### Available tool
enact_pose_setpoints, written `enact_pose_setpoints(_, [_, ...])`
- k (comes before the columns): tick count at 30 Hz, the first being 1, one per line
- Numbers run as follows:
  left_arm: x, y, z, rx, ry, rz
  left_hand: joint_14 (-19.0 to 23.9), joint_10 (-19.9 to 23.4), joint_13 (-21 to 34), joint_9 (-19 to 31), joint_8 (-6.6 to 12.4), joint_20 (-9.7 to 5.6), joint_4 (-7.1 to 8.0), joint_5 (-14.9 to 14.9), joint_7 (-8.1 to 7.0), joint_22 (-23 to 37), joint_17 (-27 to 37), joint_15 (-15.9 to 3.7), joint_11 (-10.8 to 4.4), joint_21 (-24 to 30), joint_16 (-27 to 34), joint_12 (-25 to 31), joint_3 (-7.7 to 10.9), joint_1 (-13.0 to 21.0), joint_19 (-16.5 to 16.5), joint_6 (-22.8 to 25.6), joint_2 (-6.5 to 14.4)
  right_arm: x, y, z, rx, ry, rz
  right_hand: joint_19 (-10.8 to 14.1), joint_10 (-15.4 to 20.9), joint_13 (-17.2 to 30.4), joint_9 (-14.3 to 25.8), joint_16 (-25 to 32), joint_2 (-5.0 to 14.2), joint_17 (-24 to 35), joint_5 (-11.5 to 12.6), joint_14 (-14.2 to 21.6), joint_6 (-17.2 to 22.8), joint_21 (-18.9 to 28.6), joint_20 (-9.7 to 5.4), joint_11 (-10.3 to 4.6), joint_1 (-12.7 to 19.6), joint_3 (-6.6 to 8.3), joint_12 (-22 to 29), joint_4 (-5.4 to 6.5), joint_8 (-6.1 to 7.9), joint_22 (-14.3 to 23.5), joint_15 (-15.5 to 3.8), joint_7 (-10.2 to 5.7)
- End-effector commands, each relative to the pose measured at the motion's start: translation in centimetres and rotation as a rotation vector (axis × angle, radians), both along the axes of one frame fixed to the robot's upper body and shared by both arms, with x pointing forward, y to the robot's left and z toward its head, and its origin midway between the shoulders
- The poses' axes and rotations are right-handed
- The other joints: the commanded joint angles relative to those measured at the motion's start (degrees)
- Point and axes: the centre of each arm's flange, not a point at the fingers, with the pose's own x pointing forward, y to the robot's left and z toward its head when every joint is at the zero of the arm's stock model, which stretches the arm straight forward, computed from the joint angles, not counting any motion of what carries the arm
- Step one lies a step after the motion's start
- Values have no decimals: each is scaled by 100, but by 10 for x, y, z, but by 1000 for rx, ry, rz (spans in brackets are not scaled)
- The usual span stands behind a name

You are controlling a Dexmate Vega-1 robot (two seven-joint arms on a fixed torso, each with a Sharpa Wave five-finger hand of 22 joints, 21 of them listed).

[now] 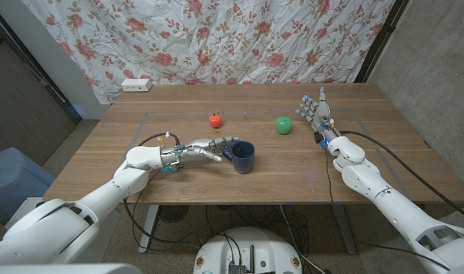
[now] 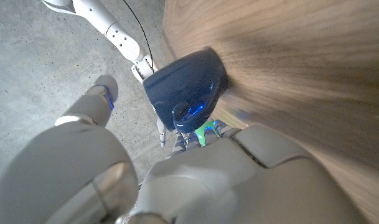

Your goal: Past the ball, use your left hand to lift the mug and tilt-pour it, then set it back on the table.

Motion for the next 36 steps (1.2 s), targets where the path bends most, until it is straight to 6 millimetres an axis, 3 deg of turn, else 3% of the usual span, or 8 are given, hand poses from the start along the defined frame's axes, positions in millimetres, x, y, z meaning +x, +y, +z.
enact_pose_setpoints(1, [7, -14, 2, -6, -12, 9, -610, -373, 9, 11, 34, 46, -15, 2, 52, 7, 32, 50, 55, 33, 40, 25, -26, 65, -592, -278, -19, 0, 0, 0, -1, 1, 0, 18, 17, 22, 28, 28, 274, 22, 42, 53, 42, 28, -4, -18, -48, -4, 33, 31, 30, 8, -37, -2])
enact_pose_setpoints(36, [19, -38, 2, 38, -6, -27, -39, 234, 12, 13, 193, 141, -21, 8, 142, 5, 31, -62, -14, 100, 120, 158, -51, 281, -256, 269, -26, 0, -1, 0, -1, 1, 1, 18, 10, 22, 28, 28, 275, 22, 43, 53, 43, 28, -4, -20, -47, -4, 30, 31, 30, 8, -36, -5])
